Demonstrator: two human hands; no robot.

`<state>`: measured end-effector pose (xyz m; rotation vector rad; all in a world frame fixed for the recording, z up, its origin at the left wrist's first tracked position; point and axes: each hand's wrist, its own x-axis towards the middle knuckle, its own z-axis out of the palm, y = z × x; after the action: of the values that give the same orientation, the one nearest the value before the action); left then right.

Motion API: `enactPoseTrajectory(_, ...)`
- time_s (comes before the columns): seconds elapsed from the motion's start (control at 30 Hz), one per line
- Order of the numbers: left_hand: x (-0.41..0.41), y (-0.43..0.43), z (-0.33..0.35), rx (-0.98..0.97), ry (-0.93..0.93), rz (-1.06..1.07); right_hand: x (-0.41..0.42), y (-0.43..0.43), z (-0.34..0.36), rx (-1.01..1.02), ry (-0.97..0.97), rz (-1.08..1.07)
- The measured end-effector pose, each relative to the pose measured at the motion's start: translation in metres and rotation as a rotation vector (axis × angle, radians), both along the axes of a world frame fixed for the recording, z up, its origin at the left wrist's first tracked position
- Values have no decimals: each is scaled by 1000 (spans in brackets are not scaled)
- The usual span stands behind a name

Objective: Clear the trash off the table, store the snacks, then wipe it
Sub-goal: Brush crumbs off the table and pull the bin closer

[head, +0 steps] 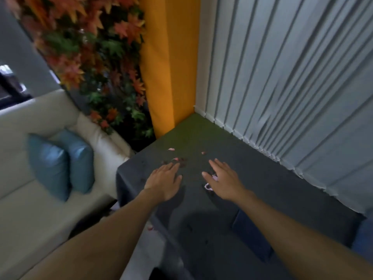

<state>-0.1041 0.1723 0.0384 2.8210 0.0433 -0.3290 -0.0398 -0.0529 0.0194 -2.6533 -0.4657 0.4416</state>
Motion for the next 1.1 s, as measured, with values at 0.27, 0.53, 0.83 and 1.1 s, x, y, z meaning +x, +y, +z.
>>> enactPoseTrajectory(0.27, -69, 92, -5, -44, -2, 272, -17, 111, 0, -9, 6, 218)
enactPoseTrajectory(0.53, -135, 218, -19, -62, 16, 432, -59, 253, -14, 73, 50, 319)
enactPoseTrajectory(0.83, -181, 327, -58, -120, 84, 585, -92, 372, -42, 126, 103, 352)
enactPoseTrajectory(1.1, -204, 370, -132, -215, 193, 760, -101, 429, -105, 68, 213, 426)
